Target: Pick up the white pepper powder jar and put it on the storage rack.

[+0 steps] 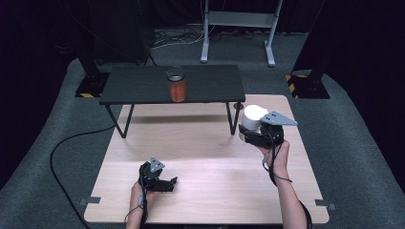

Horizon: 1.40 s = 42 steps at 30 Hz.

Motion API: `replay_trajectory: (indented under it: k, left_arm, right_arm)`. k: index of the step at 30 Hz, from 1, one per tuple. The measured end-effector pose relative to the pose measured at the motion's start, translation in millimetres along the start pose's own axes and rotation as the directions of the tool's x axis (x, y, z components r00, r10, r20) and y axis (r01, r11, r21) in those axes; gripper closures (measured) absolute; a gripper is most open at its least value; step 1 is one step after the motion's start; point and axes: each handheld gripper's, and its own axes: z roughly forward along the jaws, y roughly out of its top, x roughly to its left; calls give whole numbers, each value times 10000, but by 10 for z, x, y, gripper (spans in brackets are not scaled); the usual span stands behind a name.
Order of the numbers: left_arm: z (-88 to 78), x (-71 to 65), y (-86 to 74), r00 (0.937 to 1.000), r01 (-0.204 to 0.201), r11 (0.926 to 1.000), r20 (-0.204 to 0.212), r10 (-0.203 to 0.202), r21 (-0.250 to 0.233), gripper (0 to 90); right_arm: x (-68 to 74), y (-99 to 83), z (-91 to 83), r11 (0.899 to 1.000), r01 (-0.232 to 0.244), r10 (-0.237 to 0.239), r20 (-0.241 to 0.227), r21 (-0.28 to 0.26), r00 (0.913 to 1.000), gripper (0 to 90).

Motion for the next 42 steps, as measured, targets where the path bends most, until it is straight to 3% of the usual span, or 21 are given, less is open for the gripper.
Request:
replay_trajectory:
  k: [42]
  left_arm:
    - [0,1,0,10000,-7,10000,4,7,2,53]
  right_arm:
    - [-25,290,77,9999,131,-131,-67,26,9999,299]
